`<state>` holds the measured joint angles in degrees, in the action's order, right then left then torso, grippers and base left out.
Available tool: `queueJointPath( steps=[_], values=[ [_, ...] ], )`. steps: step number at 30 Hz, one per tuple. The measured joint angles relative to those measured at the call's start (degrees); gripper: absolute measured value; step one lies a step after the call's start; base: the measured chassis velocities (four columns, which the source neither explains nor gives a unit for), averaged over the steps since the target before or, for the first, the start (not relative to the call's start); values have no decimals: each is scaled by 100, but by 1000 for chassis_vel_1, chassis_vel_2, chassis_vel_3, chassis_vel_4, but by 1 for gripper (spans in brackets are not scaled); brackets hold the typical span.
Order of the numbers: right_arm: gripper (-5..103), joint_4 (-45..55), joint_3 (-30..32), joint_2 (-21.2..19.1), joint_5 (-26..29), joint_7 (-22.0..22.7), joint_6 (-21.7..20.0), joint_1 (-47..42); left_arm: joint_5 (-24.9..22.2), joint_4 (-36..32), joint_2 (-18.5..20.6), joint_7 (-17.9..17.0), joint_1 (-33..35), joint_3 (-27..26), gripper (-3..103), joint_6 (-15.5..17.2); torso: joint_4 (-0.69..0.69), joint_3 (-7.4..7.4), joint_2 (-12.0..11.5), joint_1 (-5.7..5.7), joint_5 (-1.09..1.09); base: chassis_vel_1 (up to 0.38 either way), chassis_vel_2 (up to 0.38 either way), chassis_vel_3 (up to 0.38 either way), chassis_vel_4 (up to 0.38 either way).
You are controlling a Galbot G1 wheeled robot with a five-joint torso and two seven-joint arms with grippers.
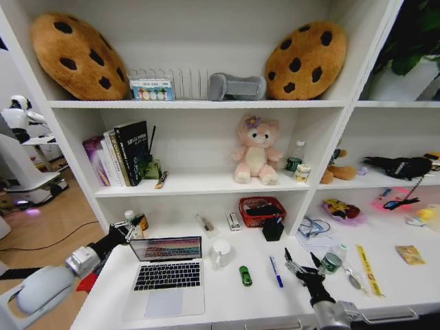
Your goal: Organize the objects on the table.
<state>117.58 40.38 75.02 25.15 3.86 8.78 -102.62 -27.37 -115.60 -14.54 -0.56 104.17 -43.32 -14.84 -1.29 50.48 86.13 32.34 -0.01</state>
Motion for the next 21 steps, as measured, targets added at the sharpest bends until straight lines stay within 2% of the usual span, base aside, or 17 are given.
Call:
queueJointPath(
  steps=[5,10,12,16,18,19,21],
  values=[
    [100,12,-7,71,-63,19,29,-70,151,-58,378,36,92,301,0,-80,-1,0,0,0,0,0,0,0,0],
    [100,13,12,104,-70,33,52,-87,211,-70,512,36,258,274,0,-149,-1,0,0,0,1,0,0,0,0],
    [100,13,37,113,-66,54,58,-86,367,-99,503,42,430,147,0,-245,-1,-1,0,0,1,0,0,0,0],
    [100,28,44,121,-61,68,58,-78,519,-165,285,38,612,-12,0,-325,-2,0,0,0,0,0,0,0,0],
    [100,33,39,119,-57,83,58,-62,680,-273,-69,-14,911,-190,0,-386,-1,0,0,0,0,0,0,0,0],
    [100,33,39,119,-57,83,58,-62,680,-273,-69,-14,911,-190,0,-386,-1,0,0,0,0,0,0,0,0],
    [100,30,-6,90,-47,103,40,-17,975,-442,-468,-59,1301,-328,0,-479,-1,-1,1,-1,1,0,0,0,0]
  ],
)
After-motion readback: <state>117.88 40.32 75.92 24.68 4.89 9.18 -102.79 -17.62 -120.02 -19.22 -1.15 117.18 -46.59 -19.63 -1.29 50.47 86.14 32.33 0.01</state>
